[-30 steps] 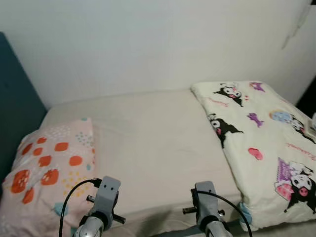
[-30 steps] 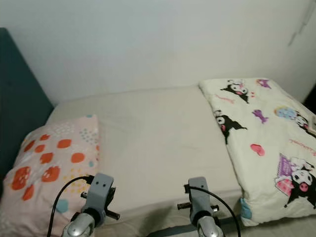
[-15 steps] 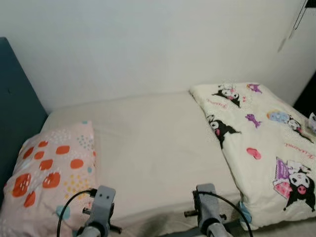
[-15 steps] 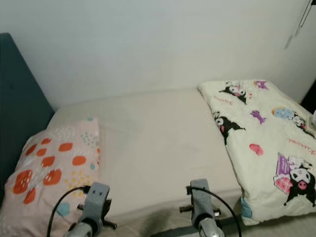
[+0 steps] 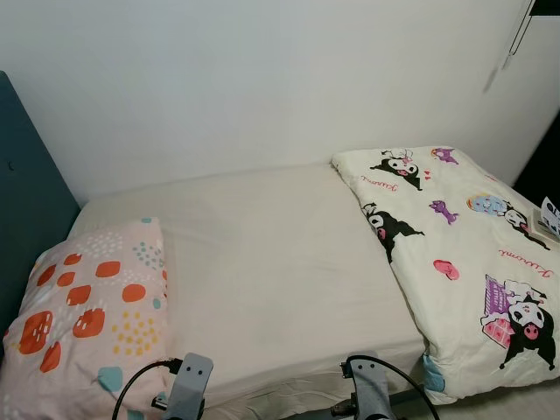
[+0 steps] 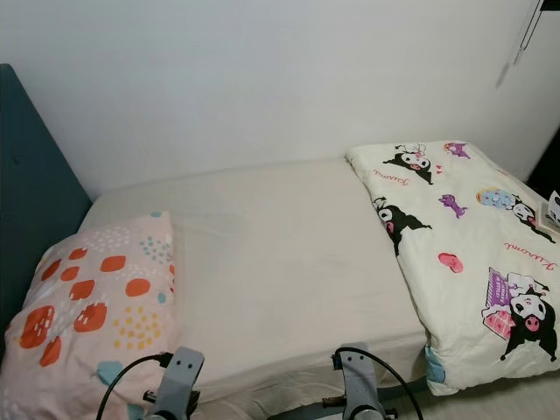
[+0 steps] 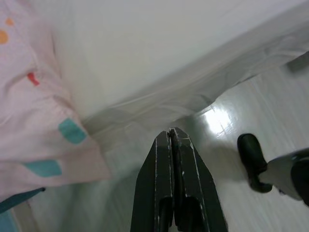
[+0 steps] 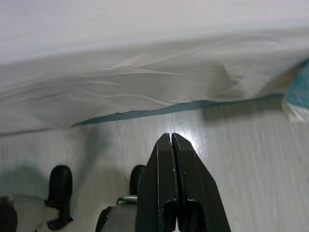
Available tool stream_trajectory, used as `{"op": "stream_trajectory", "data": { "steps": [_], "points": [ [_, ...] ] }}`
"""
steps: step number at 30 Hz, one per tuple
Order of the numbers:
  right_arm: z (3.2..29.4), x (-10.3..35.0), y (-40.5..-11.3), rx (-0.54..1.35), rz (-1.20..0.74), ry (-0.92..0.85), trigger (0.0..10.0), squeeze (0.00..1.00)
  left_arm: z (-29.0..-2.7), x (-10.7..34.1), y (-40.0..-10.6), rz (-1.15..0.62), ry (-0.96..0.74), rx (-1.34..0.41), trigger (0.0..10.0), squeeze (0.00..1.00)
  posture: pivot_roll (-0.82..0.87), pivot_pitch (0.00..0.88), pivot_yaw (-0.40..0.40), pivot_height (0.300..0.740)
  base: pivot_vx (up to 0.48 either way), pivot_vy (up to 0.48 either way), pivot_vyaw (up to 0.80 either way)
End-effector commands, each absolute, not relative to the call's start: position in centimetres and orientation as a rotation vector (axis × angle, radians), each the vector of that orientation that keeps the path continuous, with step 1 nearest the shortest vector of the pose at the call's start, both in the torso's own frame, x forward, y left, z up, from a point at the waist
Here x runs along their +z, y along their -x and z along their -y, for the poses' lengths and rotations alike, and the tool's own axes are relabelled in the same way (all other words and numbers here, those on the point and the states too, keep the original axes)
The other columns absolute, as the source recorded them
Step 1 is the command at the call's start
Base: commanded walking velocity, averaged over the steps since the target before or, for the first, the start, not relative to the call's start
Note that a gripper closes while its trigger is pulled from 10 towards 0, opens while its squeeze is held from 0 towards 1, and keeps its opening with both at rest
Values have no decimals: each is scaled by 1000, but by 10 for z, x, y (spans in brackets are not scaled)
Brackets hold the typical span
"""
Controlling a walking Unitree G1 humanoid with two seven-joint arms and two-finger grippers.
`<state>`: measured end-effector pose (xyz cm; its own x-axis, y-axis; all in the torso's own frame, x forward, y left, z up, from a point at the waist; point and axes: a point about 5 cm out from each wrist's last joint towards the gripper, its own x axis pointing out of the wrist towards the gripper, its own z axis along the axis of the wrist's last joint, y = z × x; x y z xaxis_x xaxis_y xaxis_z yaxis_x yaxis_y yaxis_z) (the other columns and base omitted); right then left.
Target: Clean up the room
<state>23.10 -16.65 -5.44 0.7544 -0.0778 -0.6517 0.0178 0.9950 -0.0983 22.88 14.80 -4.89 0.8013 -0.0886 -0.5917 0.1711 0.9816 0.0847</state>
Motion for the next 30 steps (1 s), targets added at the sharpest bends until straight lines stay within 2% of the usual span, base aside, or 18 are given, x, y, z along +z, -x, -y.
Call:
{"op": "stream_trajectory", "data": {
  "steps": [1,10,30],
  "points": [
    [168,-58,-227,-95,-735,58,10000,0,-149,-53,-225,-644,-122,-117,10000,0,-23,95,22,740,0,0,0],
    [174,-61,-223,-127,-763,55,10000,0,-146,-53,-227,-637,-136,-111,10000,0,-25,96,11,740,0,0,0],
    [168,-65,-216,-109,-766,57,10000,0,-149,-57,-221,-631,-137,-127,10000,0,-10,87,18,740,0,0,0]
  ]
}}
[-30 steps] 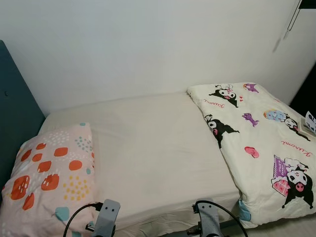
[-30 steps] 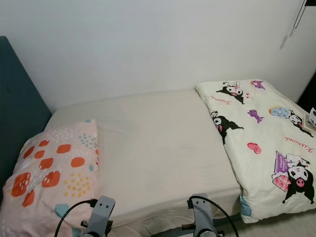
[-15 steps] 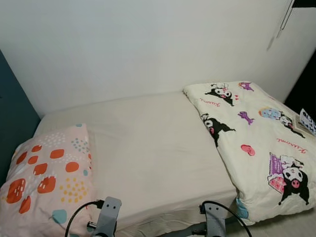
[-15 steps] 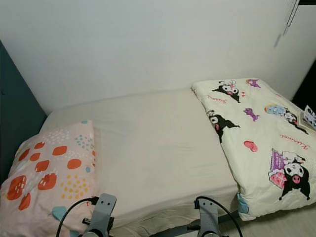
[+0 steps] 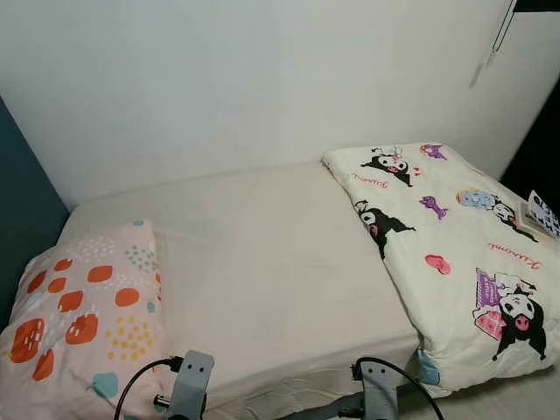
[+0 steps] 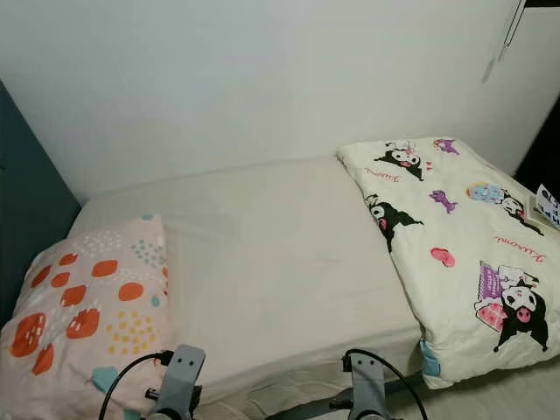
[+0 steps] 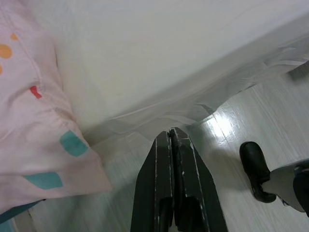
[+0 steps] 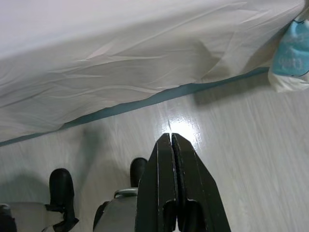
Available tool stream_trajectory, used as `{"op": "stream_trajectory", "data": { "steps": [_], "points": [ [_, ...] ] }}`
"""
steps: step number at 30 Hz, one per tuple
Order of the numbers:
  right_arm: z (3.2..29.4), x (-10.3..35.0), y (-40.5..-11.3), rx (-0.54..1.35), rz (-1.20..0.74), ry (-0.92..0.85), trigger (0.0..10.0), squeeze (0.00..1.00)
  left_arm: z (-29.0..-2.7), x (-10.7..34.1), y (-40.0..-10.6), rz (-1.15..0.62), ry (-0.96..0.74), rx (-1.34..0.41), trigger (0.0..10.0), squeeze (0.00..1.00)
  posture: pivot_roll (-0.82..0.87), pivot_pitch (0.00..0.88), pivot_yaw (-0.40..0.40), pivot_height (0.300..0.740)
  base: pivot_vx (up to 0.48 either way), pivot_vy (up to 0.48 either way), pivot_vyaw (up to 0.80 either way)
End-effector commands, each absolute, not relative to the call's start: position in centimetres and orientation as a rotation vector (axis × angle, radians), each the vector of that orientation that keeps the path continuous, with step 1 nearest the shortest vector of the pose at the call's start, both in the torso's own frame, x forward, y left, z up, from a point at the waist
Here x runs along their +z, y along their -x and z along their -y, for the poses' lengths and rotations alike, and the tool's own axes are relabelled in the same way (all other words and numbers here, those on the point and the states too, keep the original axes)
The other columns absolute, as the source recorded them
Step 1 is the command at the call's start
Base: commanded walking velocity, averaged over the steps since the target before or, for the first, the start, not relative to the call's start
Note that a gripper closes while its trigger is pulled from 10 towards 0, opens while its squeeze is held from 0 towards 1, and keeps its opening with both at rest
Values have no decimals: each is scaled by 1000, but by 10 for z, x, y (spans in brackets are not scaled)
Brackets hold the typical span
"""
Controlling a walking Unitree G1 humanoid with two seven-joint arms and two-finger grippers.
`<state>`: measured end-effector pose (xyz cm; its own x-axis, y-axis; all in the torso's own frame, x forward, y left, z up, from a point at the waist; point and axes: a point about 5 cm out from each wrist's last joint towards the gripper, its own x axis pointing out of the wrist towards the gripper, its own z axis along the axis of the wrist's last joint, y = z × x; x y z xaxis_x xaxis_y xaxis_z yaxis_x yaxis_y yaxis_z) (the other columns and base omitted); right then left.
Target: Clean up the room
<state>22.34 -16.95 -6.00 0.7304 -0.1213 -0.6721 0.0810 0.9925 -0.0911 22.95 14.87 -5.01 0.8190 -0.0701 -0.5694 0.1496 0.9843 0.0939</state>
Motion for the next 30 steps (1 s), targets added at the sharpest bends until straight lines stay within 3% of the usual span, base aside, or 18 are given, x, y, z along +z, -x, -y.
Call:
{"op": "stream_trajectory", "data": {
  "steps": [1,18,30],
  "points": [
    [167,-65,-216,-109,-768,56,10000,0,-149,-57,-220,-630,-139,-128,10000,0,-8,86,17,740,0,0,0],
    [166,-68,-210,-96,-778,72,10000,0,-154,-59,-213,-624,-148,-120,10000,0,1,39,23,740,0,0,0],
    [167,-60,-218,-97,-664,51,10000,0,-155,-49,-223,-531,-146,-119,10000,0,-6,0,25,740,0,0,0]
  ]
}}
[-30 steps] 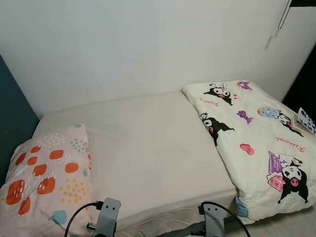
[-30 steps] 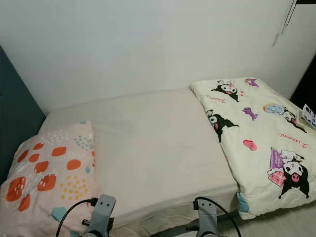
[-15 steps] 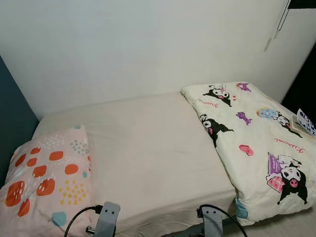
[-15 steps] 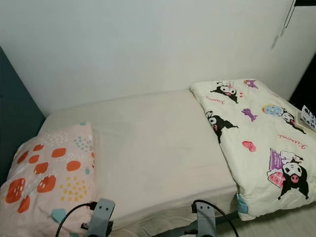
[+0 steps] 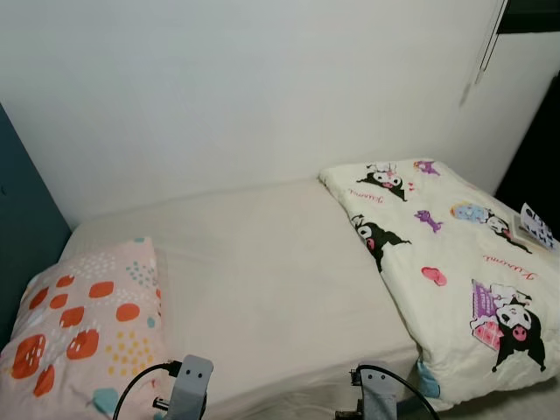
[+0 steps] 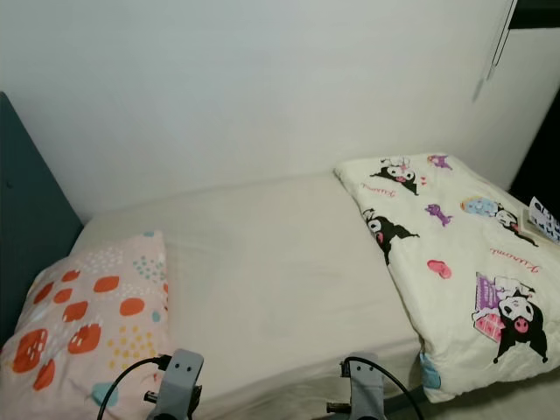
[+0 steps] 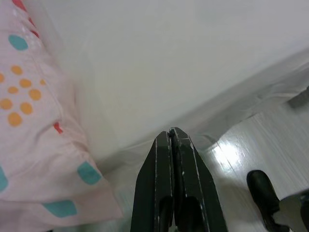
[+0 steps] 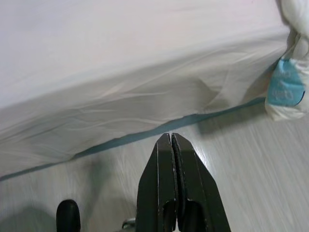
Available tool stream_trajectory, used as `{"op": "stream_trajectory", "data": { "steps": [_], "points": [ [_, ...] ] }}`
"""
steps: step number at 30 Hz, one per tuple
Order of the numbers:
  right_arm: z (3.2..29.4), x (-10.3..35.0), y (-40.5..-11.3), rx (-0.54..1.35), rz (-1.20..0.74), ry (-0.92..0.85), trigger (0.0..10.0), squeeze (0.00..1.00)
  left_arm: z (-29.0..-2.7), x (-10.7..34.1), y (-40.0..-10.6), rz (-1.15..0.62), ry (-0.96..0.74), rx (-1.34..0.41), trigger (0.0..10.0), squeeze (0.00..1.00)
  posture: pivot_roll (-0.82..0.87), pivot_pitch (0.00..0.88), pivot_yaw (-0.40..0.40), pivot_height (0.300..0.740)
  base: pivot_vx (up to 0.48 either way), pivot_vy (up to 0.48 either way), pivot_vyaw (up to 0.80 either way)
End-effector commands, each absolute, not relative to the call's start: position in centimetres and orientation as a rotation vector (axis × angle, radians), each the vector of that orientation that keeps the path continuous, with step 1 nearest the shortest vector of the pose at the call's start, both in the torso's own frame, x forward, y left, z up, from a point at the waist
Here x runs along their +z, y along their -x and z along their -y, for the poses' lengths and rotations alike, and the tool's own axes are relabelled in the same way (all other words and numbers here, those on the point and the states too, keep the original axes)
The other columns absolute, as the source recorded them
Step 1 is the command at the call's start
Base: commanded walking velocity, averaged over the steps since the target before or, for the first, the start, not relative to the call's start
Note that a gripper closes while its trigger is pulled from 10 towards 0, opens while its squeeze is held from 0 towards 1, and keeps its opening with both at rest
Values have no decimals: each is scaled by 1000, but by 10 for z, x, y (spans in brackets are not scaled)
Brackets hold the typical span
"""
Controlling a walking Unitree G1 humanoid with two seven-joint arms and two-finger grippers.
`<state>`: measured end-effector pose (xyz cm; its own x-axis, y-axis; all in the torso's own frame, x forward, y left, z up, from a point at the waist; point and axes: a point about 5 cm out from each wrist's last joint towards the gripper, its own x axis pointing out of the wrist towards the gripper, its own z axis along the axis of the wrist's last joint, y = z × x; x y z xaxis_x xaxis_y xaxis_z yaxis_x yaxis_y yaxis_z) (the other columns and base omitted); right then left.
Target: Clean up the room
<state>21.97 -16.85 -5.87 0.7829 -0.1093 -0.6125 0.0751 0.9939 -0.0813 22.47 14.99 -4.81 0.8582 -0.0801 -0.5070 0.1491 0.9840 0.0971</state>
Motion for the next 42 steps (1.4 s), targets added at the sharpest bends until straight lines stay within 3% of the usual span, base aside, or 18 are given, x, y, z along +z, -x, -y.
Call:
{"op": "stream_trajectory", "data": {
  "steps": [1,13,16,42],
  "points": [
    [169,-60,-218,-100,-672,59,10000,0,-156,-50,-223,-537,-148,-116,10000,0,-3,0,17,740,0,0,0],
    [164,-59,-221,-75,-668,57,10000,0,-151,-51,-223,-549,-154,-135,10000,0,-6,0,20,740,0,0,0],
    [163,-56,-225,-76,-659,52,10000,0,-150,-48,-228,-542,-150,-135,10000,0,-5,49,13,740,0,0,0],
    [168,-58,-222,-99,-668,52,10000,0,-158,-52,-225,-599,-125,-88,10000,0,-17,93,6,740,0,0,0]
  ]
}}
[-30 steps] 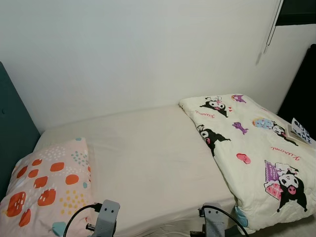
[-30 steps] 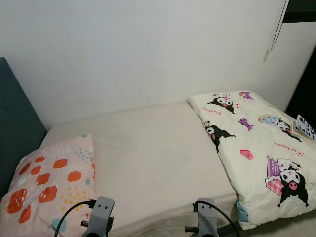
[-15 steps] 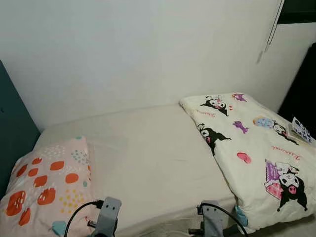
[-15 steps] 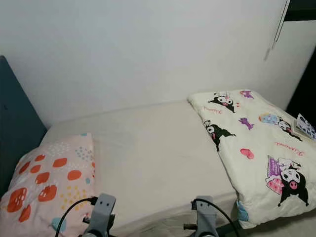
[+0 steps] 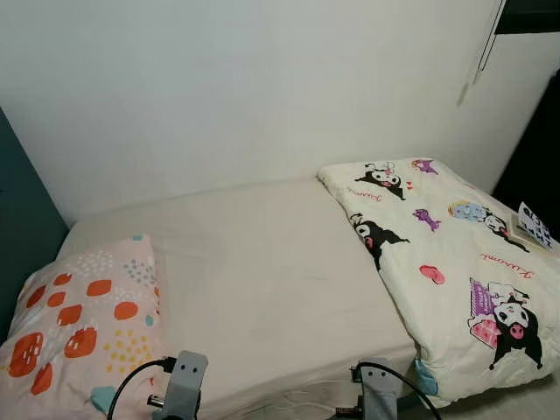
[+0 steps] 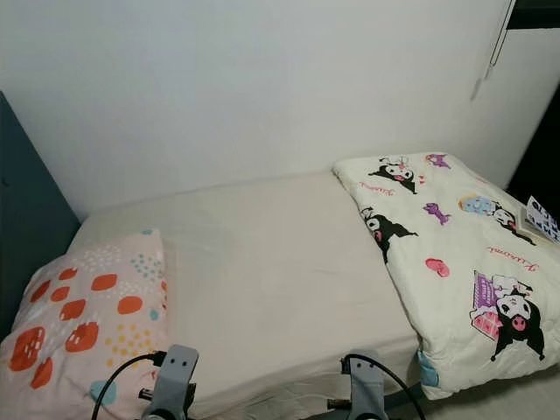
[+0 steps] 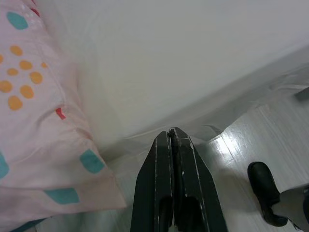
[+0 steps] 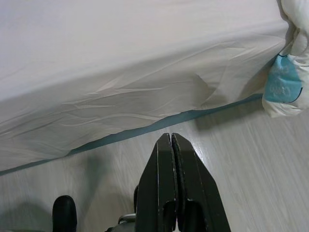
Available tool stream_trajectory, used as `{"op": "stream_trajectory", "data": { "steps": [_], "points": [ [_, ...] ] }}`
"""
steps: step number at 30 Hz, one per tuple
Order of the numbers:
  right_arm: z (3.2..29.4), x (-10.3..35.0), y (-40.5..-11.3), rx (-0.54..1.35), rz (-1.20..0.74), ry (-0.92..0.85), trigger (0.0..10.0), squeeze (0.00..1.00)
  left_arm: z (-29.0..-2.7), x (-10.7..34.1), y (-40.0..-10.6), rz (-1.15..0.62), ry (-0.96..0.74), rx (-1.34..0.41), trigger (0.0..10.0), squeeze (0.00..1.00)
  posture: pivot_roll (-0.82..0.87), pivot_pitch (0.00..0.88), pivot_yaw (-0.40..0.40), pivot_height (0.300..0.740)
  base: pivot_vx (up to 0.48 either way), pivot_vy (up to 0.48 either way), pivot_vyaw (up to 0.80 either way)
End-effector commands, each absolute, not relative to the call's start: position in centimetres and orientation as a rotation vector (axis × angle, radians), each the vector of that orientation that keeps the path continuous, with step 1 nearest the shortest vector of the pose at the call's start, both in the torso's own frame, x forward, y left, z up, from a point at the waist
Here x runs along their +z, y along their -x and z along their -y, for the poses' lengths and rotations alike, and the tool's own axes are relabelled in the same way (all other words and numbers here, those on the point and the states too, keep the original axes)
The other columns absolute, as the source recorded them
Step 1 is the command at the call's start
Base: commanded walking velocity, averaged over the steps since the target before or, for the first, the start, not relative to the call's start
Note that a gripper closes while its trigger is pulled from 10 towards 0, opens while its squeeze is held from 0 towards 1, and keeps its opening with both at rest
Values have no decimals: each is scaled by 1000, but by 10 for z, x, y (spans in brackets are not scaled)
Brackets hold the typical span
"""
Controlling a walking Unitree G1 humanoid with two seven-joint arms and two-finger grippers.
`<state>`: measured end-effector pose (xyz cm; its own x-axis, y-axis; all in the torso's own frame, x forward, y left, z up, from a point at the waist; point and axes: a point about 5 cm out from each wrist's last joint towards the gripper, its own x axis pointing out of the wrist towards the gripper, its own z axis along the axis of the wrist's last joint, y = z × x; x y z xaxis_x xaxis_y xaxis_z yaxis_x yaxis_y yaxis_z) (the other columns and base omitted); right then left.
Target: Clean up the room
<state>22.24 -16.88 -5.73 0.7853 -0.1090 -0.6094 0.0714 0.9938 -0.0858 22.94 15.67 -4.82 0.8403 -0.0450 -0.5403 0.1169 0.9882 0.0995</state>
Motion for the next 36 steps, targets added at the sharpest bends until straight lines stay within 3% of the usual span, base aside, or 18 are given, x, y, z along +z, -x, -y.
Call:
{"op": "stream_trajectory", "data": {
  "steps": [1,10,17,36],
  "points": [
    [168,-58,-222,-100,-667,51,10000,0,-157,-52,-225,-603,-116,-95,10000,0,-18,96,8,740,0,0,0],
    [165,-57,-224,-97,-663,44,10000,0,-148,-53,-225,-611,-43,-135,10000,0,-15,99,12,740,0,0,0],
    [166,-58,-223,-100,-666,45,10000,0,-153,-51,-227,-587,-146,-136,10000,0,-15,102,12,740,0,0,0],
    [166,-58,-222,-99,-672,45,10000,0,-157,-49,-226,-556,-144,-103,10000,0,-16,102,12,740,0,0,0]
  ]
}}
